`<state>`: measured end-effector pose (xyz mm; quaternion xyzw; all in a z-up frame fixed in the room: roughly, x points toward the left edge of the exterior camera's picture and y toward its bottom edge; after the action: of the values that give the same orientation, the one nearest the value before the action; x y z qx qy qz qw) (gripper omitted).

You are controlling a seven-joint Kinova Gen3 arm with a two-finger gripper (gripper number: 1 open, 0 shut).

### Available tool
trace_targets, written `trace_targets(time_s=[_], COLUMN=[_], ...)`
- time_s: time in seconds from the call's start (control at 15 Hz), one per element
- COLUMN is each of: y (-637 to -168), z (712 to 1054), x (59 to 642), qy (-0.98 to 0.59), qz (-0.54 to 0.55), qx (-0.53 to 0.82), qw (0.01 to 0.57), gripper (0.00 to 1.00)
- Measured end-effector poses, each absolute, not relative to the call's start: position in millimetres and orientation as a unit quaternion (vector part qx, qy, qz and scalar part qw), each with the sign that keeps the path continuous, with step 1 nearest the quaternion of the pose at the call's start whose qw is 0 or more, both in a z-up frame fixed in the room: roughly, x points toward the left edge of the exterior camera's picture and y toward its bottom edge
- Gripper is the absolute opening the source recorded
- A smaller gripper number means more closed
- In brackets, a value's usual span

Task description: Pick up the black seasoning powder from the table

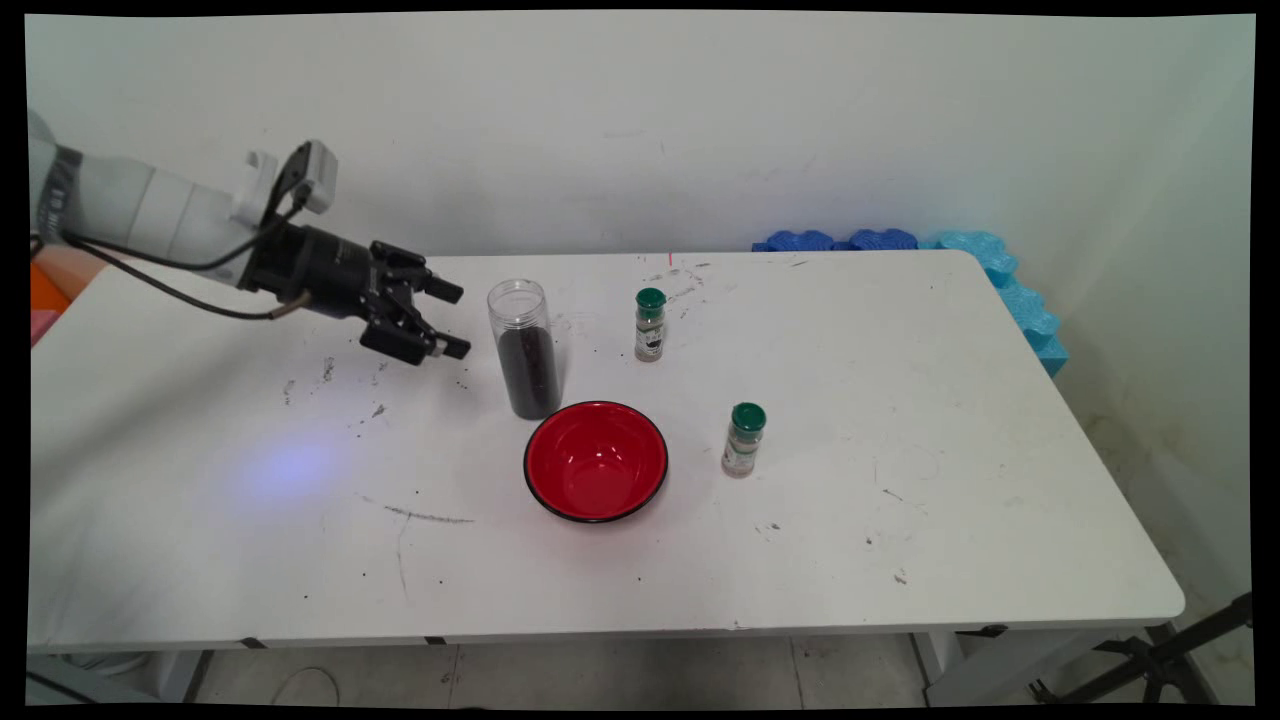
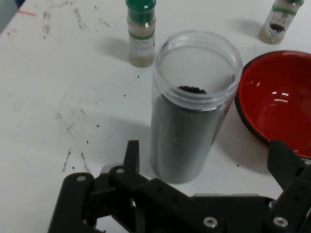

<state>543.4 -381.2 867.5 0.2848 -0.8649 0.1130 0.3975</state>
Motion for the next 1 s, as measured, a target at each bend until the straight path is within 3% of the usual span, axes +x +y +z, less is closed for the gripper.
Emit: trace_targets(time_s=[1.0], y=[-408], z=[826], x=[507], qy=[-0.858], qz=[0.112], qx=[0.286], qw=[0.411], gripper=[1.00])
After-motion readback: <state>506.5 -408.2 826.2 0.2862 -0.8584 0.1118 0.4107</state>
